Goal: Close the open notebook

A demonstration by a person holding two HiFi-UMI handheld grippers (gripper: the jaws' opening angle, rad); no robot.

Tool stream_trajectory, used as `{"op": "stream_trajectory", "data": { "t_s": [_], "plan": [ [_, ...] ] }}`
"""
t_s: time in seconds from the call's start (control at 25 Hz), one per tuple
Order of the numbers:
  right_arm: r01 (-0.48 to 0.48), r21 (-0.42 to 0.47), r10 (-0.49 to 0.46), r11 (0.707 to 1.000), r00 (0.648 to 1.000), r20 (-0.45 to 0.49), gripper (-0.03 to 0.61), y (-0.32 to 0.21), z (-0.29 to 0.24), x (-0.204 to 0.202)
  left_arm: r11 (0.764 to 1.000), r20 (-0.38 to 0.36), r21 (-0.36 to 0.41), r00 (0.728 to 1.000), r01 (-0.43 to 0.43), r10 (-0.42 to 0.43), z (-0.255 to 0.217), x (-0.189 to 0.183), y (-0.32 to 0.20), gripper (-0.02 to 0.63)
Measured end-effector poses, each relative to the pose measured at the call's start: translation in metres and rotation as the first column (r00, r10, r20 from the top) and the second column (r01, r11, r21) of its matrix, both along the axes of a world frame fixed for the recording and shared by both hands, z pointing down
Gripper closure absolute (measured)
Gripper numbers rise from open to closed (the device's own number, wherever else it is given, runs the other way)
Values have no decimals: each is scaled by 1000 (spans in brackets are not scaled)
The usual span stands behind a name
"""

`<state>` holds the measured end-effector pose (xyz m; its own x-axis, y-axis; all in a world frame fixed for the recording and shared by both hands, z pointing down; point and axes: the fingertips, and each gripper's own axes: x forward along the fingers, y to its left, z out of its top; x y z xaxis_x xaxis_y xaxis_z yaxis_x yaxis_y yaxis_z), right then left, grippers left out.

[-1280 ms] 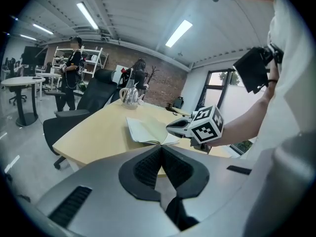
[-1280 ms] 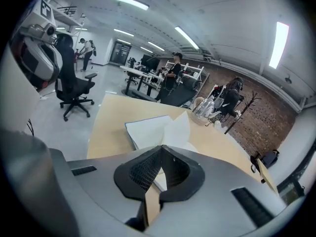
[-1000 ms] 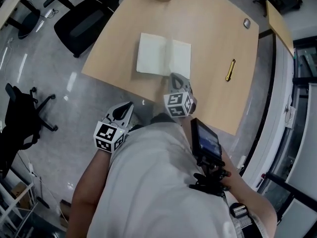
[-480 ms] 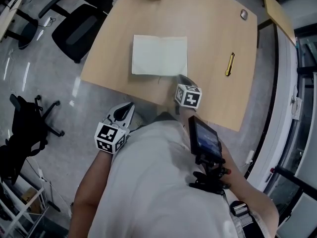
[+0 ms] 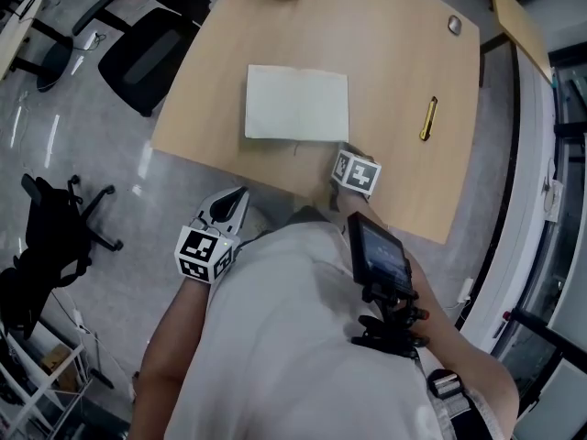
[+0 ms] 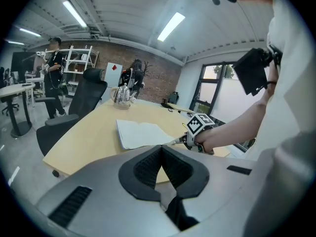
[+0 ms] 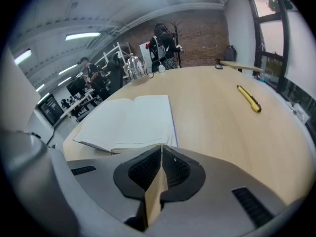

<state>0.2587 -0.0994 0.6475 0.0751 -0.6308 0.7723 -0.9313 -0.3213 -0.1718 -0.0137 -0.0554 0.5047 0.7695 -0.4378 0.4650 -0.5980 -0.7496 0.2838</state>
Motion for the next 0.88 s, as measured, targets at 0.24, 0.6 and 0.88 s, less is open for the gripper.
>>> {"op": "stream_trajectory", "data": {
  "t_s": [0.24, 0.6, 0.88],
  "plan": [
    [399, 42, -360, 916, 865, -350, 560, -7, -46, -41, 998, -37, -6, 998, 55, -55, 3, -5, 0, 609],
    [844, -56, -721, 533, 418, -552, 560, -38, -59, -182, 980, -81, -26, 977, 198, -199, 9, -48, 12, 609],
    [882, -210, -778, 421, 232, -584, 474, -53, -35, -228, 944, -89, -65, 940, 324, -329, 24, -98, 33, 609]
  ]
}}
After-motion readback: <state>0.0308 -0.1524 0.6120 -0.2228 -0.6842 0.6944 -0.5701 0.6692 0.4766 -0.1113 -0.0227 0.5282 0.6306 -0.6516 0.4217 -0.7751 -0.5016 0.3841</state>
